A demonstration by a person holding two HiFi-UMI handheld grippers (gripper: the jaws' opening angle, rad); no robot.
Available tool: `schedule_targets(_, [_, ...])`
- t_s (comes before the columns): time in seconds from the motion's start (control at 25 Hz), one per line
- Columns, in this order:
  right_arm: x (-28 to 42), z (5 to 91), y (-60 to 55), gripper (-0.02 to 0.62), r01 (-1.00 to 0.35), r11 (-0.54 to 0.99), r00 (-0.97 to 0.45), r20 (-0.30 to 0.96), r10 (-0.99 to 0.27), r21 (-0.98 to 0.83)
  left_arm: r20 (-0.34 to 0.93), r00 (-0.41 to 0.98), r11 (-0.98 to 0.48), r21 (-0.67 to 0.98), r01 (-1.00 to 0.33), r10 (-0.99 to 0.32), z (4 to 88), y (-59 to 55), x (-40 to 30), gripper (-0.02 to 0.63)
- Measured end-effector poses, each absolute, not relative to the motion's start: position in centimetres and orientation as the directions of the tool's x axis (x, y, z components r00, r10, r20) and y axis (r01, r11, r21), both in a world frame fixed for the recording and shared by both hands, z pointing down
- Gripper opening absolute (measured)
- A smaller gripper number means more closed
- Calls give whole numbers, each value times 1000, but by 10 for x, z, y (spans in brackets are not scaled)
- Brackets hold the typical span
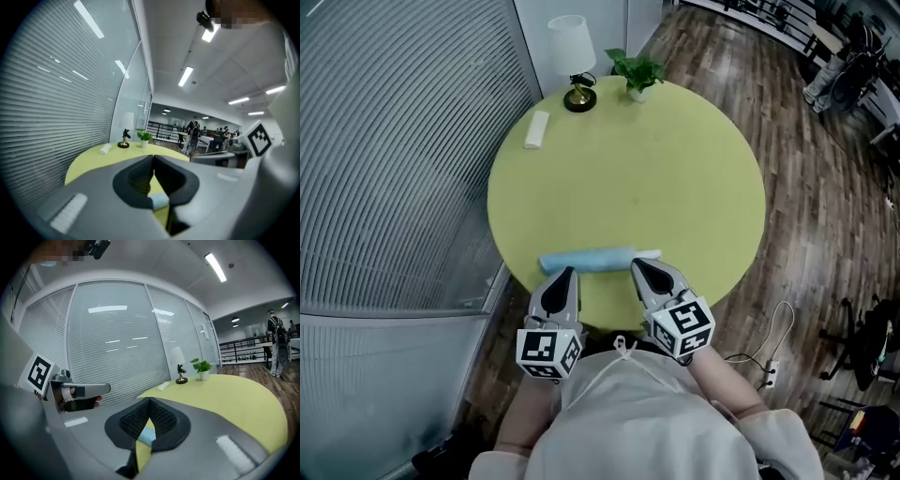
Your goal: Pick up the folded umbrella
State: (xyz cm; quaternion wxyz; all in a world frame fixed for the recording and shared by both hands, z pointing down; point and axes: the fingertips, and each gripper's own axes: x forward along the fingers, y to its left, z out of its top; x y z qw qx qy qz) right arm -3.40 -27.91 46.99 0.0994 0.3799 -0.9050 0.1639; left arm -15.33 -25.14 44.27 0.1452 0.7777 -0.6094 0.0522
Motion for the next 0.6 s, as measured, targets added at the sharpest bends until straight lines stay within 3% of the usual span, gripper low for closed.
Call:
schedule_targets(0.36, [-30, 516, -305, 0, -805, 540, -593, 388, -706, -247, 396, 390, -370, 129, -920, -831, 511, -300, -165, 6])
schedule_targets(0.6, [-31, 530, -312, 0, -863, 419, -501, 372, -781, -282, 497, 511, -510, 151, -847, -701, 558, -315, -170, 6])
